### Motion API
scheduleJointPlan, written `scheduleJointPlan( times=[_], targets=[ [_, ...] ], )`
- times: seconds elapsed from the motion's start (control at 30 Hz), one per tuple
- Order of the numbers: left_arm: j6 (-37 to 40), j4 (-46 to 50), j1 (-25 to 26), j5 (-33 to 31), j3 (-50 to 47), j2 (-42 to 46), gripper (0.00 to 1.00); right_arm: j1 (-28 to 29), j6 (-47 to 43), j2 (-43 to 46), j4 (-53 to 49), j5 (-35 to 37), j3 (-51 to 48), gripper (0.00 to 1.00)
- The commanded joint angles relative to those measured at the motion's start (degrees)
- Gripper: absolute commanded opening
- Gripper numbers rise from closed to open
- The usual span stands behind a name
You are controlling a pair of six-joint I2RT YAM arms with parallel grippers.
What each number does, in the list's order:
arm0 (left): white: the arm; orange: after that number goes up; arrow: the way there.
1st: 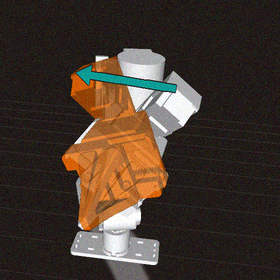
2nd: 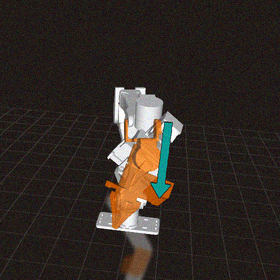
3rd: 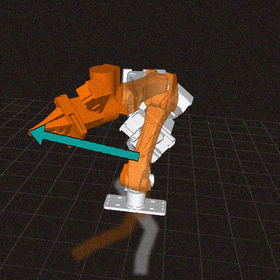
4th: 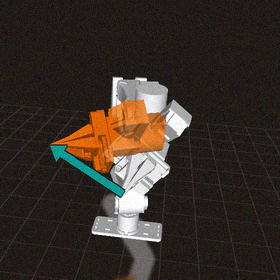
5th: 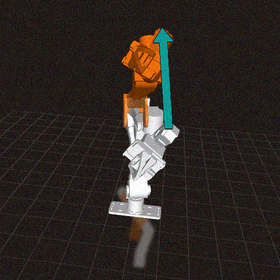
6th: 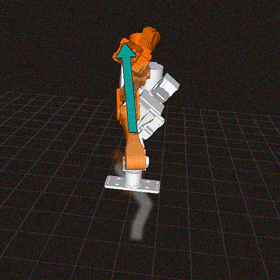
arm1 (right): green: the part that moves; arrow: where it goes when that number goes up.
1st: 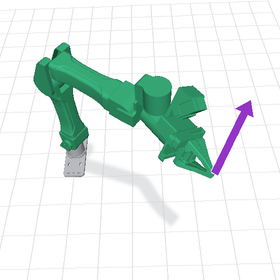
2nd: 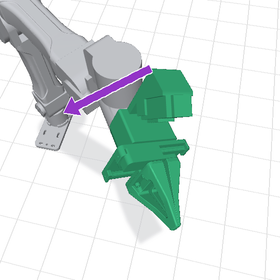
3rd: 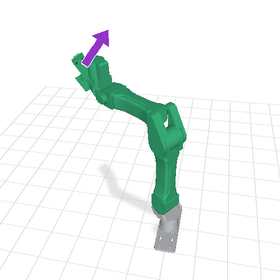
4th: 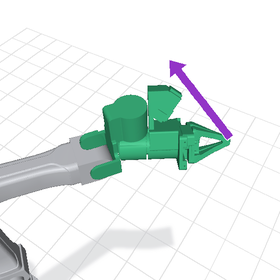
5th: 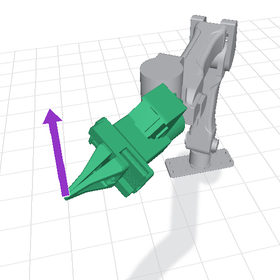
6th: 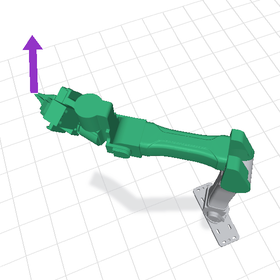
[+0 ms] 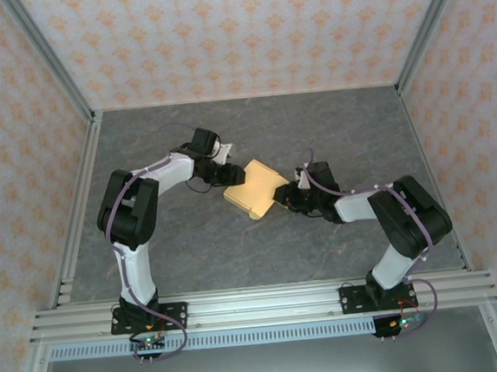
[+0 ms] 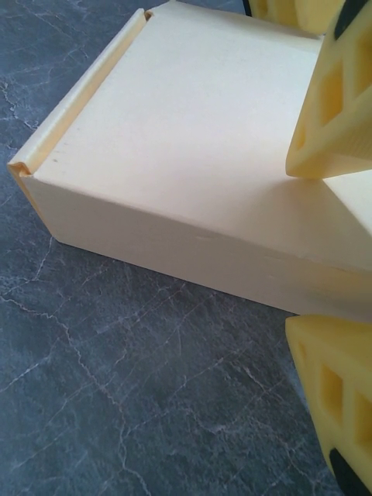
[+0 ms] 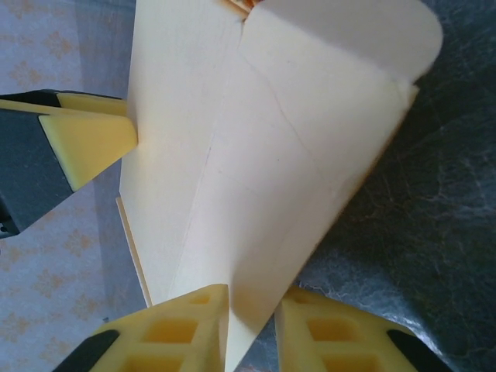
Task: Fold the paper box
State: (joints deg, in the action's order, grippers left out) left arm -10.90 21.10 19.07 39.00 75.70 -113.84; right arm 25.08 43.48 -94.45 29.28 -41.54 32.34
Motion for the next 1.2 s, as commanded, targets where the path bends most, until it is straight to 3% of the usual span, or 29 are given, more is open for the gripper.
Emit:
scheduleJointPlan(
  times=[0.0, 0.13, 0.37, 1.03, 1.17],
  targets=[
    [-2.07, -0.03, -0.29, 0.83, -1.39, 0.11, 0.48, 0.14, 1.01, -1.04, 6.23, -0.21, -0.28, 0.17],
    [-4.38, -1.11, -0.33, 1.41, -2.99, 0.63, 0.46, 0.08, 2.43, -1.05, 9.95, -0.24, -0.78, 0.08],
    [-6.99, -3.56, -0.35, 4.84, -5.03, 0.82, 0.46, 0.04, 4.57, 1.00, 13.79, -1.16, -1.19, 0.00],
    [-8.53, -5.18, -0.40, 7.93, -6.88, 1.98, 0.48, 0.09, 3.20, 8.30, 7.75, 0.14, 0.20, 0.00],
    [-7.99, -4.49, -0.35, 7.33, -6.56, 1.45, 0.44, 0.10, 2.23, 8.00, 6.61, 0.89, -0.42, 0.00]
  ],
)
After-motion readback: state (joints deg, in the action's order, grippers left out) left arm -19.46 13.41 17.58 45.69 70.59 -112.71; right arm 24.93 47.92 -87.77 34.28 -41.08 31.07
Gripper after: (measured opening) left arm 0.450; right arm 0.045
